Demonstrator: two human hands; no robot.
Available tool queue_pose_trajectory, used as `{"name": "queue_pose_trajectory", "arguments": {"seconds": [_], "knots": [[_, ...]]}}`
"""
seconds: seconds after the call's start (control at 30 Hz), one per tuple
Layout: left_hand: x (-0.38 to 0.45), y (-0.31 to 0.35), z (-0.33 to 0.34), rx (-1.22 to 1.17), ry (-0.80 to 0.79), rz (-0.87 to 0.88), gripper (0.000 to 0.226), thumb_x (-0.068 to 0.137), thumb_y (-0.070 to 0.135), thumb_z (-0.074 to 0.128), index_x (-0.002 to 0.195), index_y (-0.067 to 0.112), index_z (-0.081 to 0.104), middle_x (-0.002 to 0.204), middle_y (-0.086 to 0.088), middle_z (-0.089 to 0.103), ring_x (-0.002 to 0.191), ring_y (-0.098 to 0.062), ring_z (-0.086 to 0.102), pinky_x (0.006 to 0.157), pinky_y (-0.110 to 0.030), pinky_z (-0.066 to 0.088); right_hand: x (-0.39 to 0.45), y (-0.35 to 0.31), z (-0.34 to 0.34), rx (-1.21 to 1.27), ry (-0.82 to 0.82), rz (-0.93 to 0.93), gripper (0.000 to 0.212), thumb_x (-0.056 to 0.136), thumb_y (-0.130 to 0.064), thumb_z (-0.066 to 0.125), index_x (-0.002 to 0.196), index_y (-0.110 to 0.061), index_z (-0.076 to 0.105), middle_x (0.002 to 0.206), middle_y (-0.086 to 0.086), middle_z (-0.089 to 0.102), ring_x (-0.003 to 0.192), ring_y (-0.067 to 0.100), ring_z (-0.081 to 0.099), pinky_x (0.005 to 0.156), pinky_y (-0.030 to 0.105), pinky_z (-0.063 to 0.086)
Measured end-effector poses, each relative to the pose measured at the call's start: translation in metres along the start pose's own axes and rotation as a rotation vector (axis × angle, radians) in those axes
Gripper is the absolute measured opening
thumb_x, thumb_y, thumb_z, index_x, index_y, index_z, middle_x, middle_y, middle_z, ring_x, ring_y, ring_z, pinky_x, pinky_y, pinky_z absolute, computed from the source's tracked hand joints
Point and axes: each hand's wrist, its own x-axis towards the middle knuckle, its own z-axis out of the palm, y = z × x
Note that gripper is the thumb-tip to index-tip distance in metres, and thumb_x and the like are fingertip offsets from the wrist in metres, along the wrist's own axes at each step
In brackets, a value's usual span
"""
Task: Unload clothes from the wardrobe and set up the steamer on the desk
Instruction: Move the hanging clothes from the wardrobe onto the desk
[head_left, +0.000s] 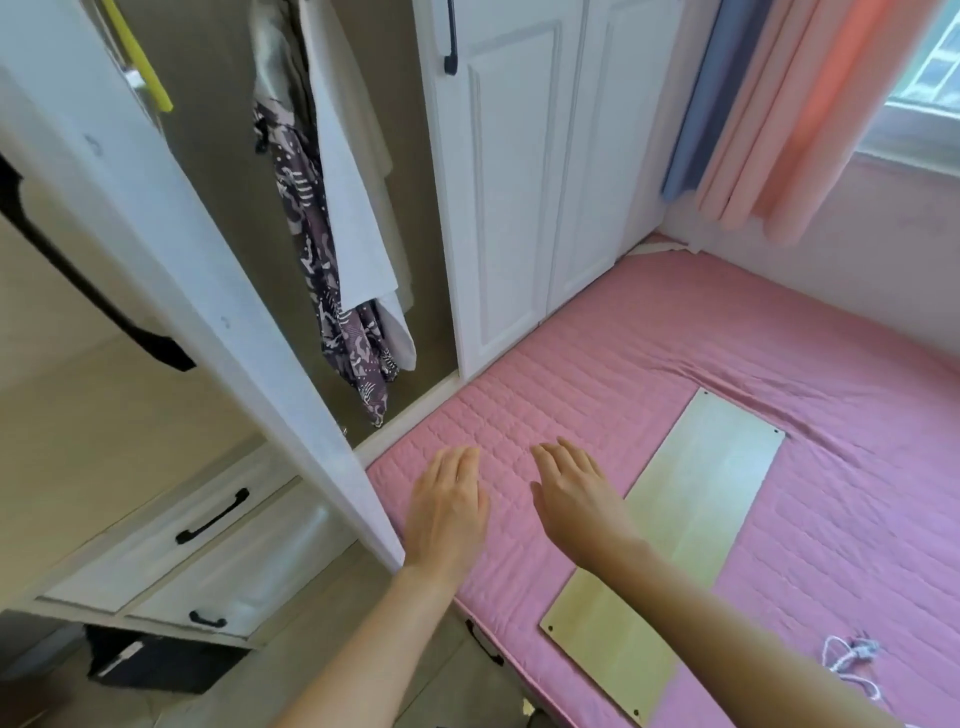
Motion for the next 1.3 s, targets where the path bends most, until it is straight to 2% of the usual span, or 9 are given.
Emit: {"name": "queue_pose_trajectory", "arguments": {"seconds": [0.17,0.3,0.4,0.53,0.6,0.67,0.83,1.03,1.3], "knots": [[0.049,0.004,-0.005,0.045,0.089,-0.117,0.038,0.092,0.017,0.054,0.129,0.009,0.055,0.130,-0.006,0.059,0.122,-0.023,0.052,0.099,-0.034,0.047,0.049,0.025,-0.012,0.014,0.011,-0.116,0.040,0.089,-0.022,0.060,0.123,-0.003,0.056,0.120,0.013,0.062,0.118,0.034,0.055,0.100,0.043,0.046],[0.102,0.003,-0.019,0.107,0.188,-0.160,0.036,0.086,0.009,0.061,0.121,0.008,0.058,0.119,-0.007,0.063,0.110,-0.024,0.057,0.084,-0.035,0.054,0.093,0.034,-0.026,0.018,0.053,-0.184,0.039,0.091,-0.024,0.058,0.125,-0.005,0.055,0.123,0.011,0.062,0.121,0.032,0.053,0.104,0.041,0.041],[0.134,0.001,-0.038,0.142,0.237,-0.168,0.034,0.084,0.011,0.064,0.117,0.007,0.060,0.114,-0.007,0.065,0.105,-0.025,0.059,0.079,-0.035,0.054,0.124,0.036,-0.039,0.021,0.056,-0.235,0.042,0.095,-0.024,0.050,0.133,-0.006,0.048,0.131,0.010,0.056,0.129,0.030,0.045,0.109,0.039,0.035],[0.166,-0.007,-0.061,0.148,0.331,-0.205,0.030,0.089,0.018,0.060,0.118,0.008,0.060,0.115,-0.008,0.066,0.107,-0.025,0.060,0.083,-0.035,0.052,0.158,0.035,-0.053,0.031,0.029,-0.267,0.047,0.100,-0.027,0.038,0.143,-0.008,0.034,0.145,0.010,0.042,0.140,0.029,0.030,0.115,0.041,0.025],[0.215,-0.025,-0.089,0.149,0.406,-0.290,0.034,0.092,0.025,0.055,0.124,0.011,0.056,0.123,-0.008,0.063,0.112,-0.024,0.057,0.087,-0.034,0.051,0.215,0.027,-0.076,0.012,0.100,-0.313,0.048,0.101,-0.030,0.035,0.144,-0.008,0.032,0.146,0.010,0.041,0.141,0.029,0.027,0.115,0.040,0.023],[0.232,-0.030,-0.101,0.117,0.380,-0.362,0.039,0.093,0.031,0.053,0.129,0.014,0.052,0.129,-0.006,0.059,0.117,-0.023,0.054,0.092,-0.034,0.049,0.228,0.020,-0.084,0.021,0.101,-0.322,0.049,0.102,-0.031,0.034,0.145,-0.009,0.031,0.147,0.009,0.040,0.141,0.028,0.027,0.115,0.038,0.021],[0.271,-0.051,-0.130,0.217,0.464,-0.351,0.040,0.092,0.027,0.056,0.129,0.013,0.052,0.129,-0.007,0.059,0.117,-0.024,0.054,0.090,-0.033,0.048,0.279,-0.002,-0.108,0.025,0.213,-0.384,0.042,0.099,-0.028,0.044,0.136,-0.009,0.045,0.137,0.008,0.052,0.134,0.029,0.039,0.112,0.036,0.028],[0.320,-0.083,-0.171,0.296,0.446,-0.390,0.049,0.096,0.023,0.049,0.143,0.013,0.038,0.147,-0.007,0.042,0.134,-0.027,0.038,0.102,-0.039,0.042,0.357,-0.030,-0.141,0.032,0.280,-0.475,0.043,0.100,-0.031,0.041,0.137,-0.011,0.043,0.139,0.006,0.049,0.133,0.027,0.039,0.112,0.037,0.029],[0.384,-0.119,-0.226,0.199,0.496,-0.452,0.048,0.099,0.024,0.044,0.144,0.013,0.032,0.147,-0.007,0.038,0.130,-0.030,0.039,0.095,-0.042,0.045,0.442,-0.053,-0.170,0.174,0.337,-0.466,0.041,0.100,-0.029,0.040,0.136,-0.009,0.041,0.138,0.009,0.048,0.127,0.026,0.044,0.108,0.035,0.038]]}}
